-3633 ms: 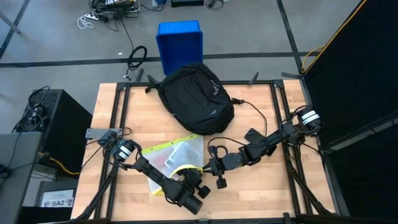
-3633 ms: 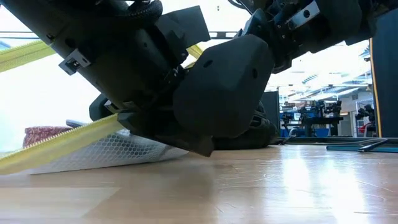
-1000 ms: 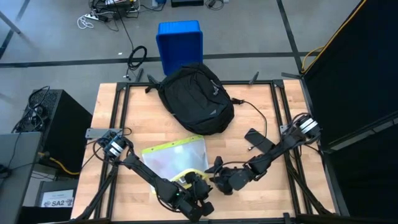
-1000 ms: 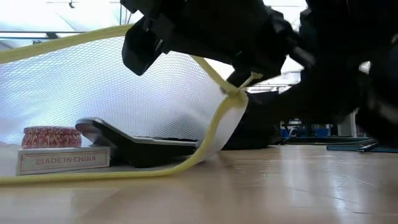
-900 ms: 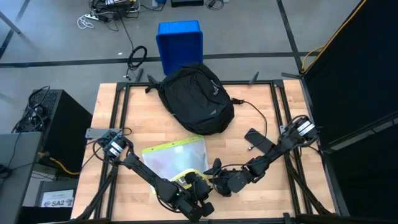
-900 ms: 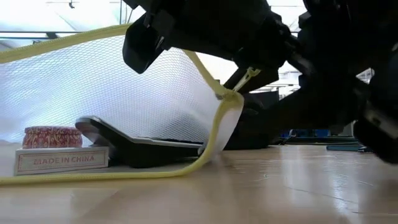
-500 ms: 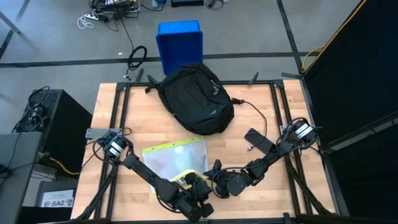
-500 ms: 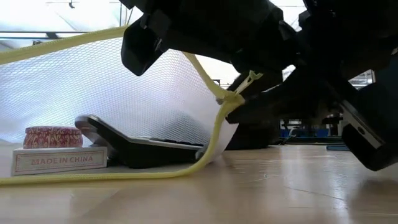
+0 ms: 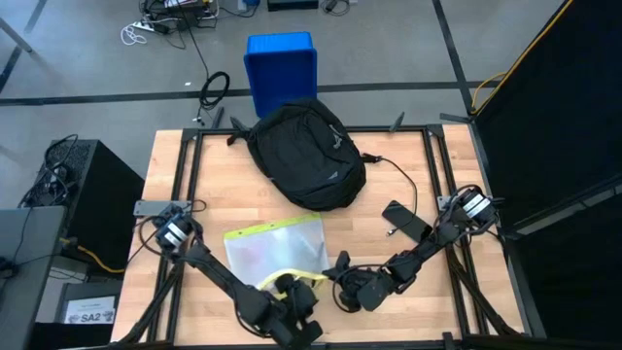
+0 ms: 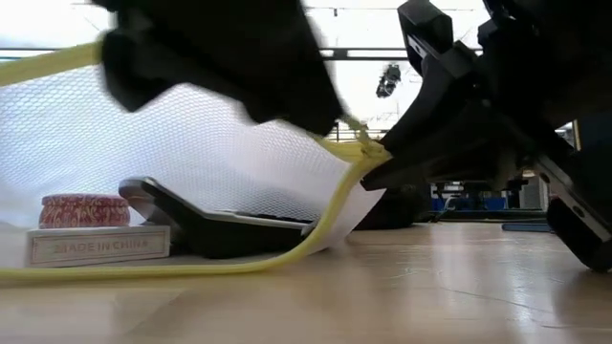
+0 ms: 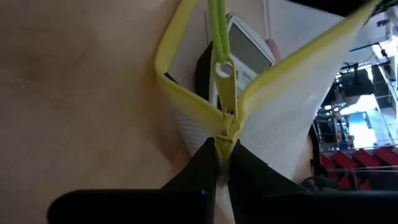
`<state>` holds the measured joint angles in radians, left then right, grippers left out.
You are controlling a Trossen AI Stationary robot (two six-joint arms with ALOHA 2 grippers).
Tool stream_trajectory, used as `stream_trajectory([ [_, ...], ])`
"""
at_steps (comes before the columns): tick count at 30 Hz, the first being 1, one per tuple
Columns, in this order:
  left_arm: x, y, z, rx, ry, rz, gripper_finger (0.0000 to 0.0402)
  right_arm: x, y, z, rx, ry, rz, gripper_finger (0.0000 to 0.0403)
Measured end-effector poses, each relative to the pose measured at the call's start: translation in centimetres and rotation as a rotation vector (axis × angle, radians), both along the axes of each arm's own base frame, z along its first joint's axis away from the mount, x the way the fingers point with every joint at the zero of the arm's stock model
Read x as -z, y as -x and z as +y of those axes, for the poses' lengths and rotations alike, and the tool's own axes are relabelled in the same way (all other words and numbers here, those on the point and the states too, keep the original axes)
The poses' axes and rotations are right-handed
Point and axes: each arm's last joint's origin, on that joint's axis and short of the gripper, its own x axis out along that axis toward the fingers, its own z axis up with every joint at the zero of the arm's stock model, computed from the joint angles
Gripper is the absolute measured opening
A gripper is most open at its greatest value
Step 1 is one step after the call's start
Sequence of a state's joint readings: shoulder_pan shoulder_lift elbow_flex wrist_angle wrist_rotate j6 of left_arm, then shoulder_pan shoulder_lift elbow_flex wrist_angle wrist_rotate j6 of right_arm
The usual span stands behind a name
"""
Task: Unpack backpack
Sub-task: Close the yellow zip bag
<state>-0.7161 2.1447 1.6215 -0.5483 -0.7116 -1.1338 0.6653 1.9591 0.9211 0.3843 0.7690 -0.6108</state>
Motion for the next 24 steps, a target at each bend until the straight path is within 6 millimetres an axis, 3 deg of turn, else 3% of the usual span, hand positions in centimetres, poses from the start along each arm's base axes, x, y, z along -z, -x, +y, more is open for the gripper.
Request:
stream_trajectory([
  [8, 0.5, 3.0, -1.7, -0.06, 0.038, 0.056, 0.0, 0.0, 0.2, 0.2, -0.002, -0.012, 0.003, 0.0001],
  [24, 0.9, 6.8, -3.5, -0.128, 0.061, 0.111, 0.0, -0.2, 1.7, 0.8, 0.021, 0.028, 0.046, 0.0],
])
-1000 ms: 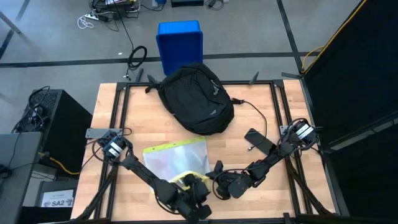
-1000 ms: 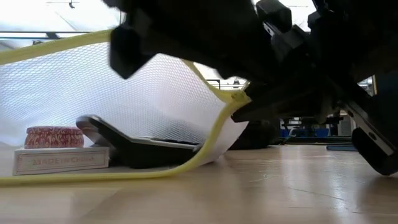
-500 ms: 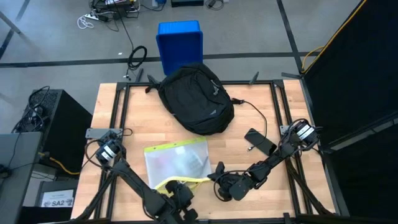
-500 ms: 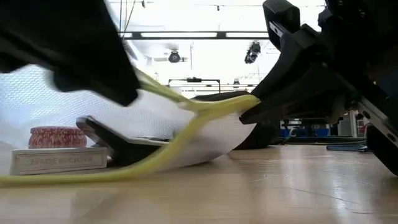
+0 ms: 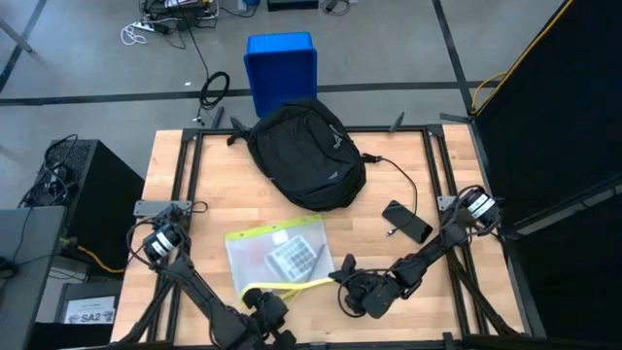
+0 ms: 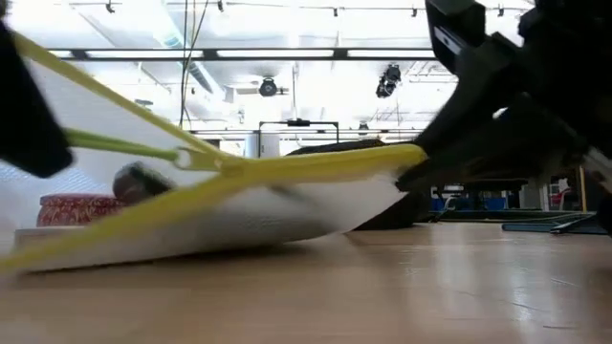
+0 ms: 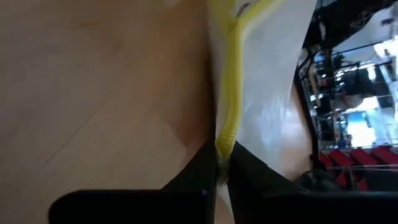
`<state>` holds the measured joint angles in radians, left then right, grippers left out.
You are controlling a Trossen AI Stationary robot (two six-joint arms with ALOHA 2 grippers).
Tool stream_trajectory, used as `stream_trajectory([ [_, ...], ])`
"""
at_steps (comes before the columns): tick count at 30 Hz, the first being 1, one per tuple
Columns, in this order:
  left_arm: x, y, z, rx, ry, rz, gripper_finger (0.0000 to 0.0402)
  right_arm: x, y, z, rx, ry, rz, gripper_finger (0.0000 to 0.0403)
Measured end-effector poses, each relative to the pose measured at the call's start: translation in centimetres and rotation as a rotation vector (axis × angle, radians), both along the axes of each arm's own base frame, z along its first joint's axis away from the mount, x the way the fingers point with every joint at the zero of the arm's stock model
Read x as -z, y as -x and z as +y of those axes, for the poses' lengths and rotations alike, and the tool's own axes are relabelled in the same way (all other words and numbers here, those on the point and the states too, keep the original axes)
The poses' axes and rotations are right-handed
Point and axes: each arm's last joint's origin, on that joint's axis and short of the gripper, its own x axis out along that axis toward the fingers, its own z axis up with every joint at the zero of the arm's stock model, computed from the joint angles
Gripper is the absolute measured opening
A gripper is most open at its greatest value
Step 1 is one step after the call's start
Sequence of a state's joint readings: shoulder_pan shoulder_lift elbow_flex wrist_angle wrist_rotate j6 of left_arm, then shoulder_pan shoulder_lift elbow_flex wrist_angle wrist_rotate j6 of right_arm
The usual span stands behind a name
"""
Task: Unpack backpack
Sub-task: Close the yellow zip bag
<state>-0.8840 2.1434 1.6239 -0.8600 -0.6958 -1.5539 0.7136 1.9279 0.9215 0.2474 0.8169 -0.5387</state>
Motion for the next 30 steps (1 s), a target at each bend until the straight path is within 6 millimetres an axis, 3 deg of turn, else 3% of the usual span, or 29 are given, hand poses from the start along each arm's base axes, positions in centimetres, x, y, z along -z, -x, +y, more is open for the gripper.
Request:
stream_trajectory([
  [14, -5.8, 1.7, -1.7, 0.02, -0.017, 0.058, 0.0, -1.5, 1.4, -2.0, 0.141, -0.049, 0.102, 0.0001],
  [17, -6.8, 3.1, -2.3, 0.038, 0.032, 0.159, 0.0, -1.0, 2.2, -2.7, 0.17, -0.003, 0.164, 0.0001],
  [24, -9.6, 6.6, -2.8, -0.071, 0.013, 0.192, 0.0, -2.6, 3.5, -4.0, 0.297, -0.015, 0.176, 0.0],
  [30, -9.9, 8.0, -3.3, -0.115, 0.033, 0.179, 0.0, -3.8, 3.6, -4.1, 0.299, -0.052, 0.147, 0.0],
])
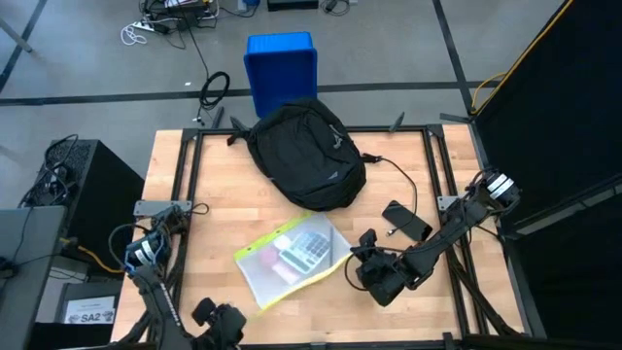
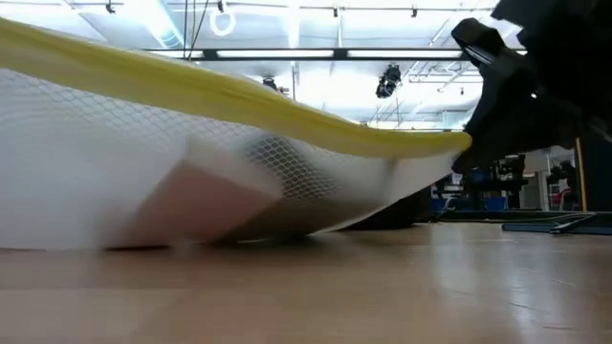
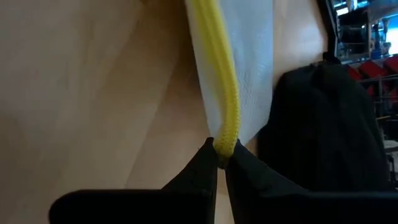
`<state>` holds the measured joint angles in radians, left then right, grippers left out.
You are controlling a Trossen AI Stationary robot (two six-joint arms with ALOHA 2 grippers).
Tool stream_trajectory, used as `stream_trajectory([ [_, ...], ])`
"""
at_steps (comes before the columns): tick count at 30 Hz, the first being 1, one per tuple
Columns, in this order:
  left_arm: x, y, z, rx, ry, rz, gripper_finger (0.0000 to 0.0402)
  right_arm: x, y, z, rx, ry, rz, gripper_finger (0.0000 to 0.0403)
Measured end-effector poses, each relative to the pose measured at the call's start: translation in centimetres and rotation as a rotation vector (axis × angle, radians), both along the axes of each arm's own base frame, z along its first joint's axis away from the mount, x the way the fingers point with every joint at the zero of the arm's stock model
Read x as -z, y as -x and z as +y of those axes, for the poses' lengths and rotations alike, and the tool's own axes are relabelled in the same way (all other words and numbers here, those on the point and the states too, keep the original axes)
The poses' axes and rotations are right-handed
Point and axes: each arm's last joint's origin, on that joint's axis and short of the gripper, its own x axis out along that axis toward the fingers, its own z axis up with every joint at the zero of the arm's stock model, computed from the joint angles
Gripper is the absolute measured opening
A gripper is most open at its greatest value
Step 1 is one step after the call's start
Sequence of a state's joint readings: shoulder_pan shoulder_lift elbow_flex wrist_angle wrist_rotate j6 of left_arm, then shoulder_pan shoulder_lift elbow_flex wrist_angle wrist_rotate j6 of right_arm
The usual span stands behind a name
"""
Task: Unpack backpack
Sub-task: Close the yellow zip bag, then put the yellow zip bag into the backpack
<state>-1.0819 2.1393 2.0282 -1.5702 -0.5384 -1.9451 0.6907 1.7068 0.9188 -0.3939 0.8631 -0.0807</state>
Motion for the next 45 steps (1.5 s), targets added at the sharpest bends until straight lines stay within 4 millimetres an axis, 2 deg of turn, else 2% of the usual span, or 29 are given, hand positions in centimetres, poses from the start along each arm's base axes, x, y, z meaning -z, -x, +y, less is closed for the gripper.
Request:
stream_trajectory([
  [6, 1.2, 0.3, 0.0, -0.018, -0.022, -0.004, 0.0, -0.3, -0.2, -0.2, 0.007, -0.018, -0.012, 0.0],
  [13, 2.9, 0.3, 0.6, -0.018, -0.091, 0.003, 0.0, -0.1, -0.3, -0.2, 0.021, -0.117, 0.01, 0.0],
  [20, 3.9, 0.3, 0.8, -0.019, -0.108, 0.005, 0.0002, 0.2, -0.2, 0.1, -0.02, -0.252, 0.104, 0.0],
  [25, 4.5, 0.1, 0.7, -0.015, -0.094, 0.001, 0.004, 0.3, -0.2, 0.0, -0.004, -0.319, 0.124, 0.0012],
  [30, 4.5, 0.1, 0.6, -0.015, -0.086, -0.002, 0.0103, 0.3, -0.2, 0.2, 0.007, -0.374, 0.133, 0.0056],
  [34, 4.5, 0.1, 0.8, -0.015, -0.105, 0.002, 0.0138, 0.4, -0.2, 0.2, 0.042, -0.424, 0.114, 0.0091],
  [40, 4.1, -0.9, 1.2, 0.007, -0.2, -0.176, 0.0147, 0.6, -0.3, 0.5, 0.004, -0.489, 0.106, 0.0122],
  [45, 3.8, -1.9, 1.8, 0.051, -0.308, -0.297, 0.0147, 0.6, -0.2, 1.4, -0.077, -0.551, 0.145, 0.0125],
])
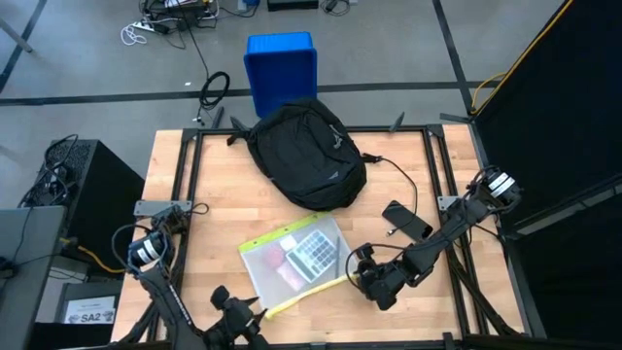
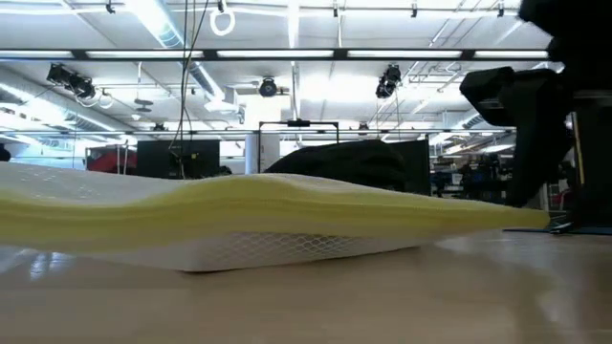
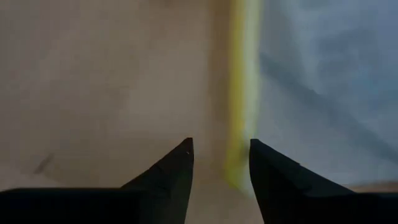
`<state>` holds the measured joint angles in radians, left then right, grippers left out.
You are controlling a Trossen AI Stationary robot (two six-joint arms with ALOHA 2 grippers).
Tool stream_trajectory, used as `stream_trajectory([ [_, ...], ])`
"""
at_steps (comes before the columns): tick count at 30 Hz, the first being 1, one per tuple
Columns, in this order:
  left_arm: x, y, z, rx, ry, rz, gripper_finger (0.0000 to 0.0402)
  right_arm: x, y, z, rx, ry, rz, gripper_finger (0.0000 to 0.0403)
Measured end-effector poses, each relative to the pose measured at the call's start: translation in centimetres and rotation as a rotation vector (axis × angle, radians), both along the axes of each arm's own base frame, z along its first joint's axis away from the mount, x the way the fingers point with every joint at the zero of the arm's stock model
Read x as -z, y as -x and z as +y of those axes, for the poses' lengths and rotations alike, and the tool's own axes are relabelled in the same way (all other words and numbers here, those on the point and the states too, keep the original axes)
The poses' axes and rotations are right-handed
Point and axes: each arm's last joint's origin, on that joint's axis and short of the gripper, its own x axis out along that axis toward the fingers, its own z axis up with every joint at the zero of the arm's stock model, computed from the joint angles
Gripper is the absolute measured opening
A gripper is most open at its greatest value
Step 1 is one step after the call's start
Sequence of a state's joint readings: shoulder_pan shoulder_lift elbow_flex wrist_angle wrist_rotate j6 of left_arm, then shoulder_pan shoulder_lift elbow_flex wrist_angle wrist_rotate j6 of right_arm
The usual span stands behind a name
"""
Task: Unpack backpack
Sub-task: Put the yellow zip bag into the backpack
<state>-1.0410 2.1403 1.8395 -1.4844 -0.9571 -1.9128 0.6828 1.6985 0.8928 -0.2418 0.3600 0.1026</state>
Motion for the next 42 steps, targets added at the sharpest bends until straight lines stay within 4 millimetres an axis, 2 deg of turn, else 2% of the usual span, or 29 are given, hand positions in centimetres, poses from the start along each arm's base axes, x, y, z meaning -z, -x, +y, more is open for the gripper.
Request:
stream_trajectory([
  [3, 1.1, -1.3, 1.0, -0.027, -0.035, -0.056, 0.0147, 0.0, 0.1, 0.2, -0.011, -0.005, 0.001, 0.0121],
  [9, 5.2, -5.2, 5.6, -0.146, -0.076, 0.008, 0.0146, -0.4, -0.6, 0.3, 0.005, -0.053, -0.065, 0.011],
  [11, 5.9, -6.4, 6.8, -0.148, -0.115, 0.03, 0.0146, -0.5, -0.9, 0.1, 0.017, -0.062, -0.08, 0.0105],
  [15, 6.7, -9.4, 9.1, -0.111, -0.143, 0.121, 0.0135, -0.6, -1.1, 0.1, 0.04, -0.095, -0.09, 0.0096],
  [18, 7.0, -12.2, 10.7, -0.007, -0.107, 0.24, 0.0112, -0.8, -1.1, 0.5, 0.026, -0.123, -0.108, 0.0092],
  [21, 6.9, -14.8, 12.6, 0.134, -0.095, 0.324, 0.0085, -0.9, -1.2, 0.6, 0.009, -0.12, -0.121, 0.0089],
  [23, 6.4, -15.8, 14.1, 0.159, -0.129, 0.349, 0.0071, -0.9, -1.2, 0.5, 0.014, -0.121, -0.12, 0.0088],
  [26, 4.2, -16.0, 16.5, 0.131, -0.171, 0.356, 0.0059, -0.9, -1.4, 0.3, 0.042, -0.138, -0.12, 0.0086],
  [31, 0.1, -14.5, 18.5, 0.094, -0.317, 0.277, 0.0055, -1.0, -1.4, 0.4, 0.068, -0.169, -0.129, 0.0087],
  [34, -0.2, -13.7, 20.3, 0.138, -0.325, 0.218, 0.0051, -1.1, -1.7, 0.3, 0.056, -0.149, -0.152, 0.0086],
  [40, 2.2, -12.4, 25.1, 0.347, -0.213, 0.008, 0.0023, -1.6, -2.9, -1.0, 0.099, -0.045, -0.262, 0.0083],
  [42, 1.7, -11.8, 26.5, 0.388, -0.227, -0.09, 0.0017, -1.8, -3.4, -1.5, 0.118, -0.022, -0.289, 0.0085],
])
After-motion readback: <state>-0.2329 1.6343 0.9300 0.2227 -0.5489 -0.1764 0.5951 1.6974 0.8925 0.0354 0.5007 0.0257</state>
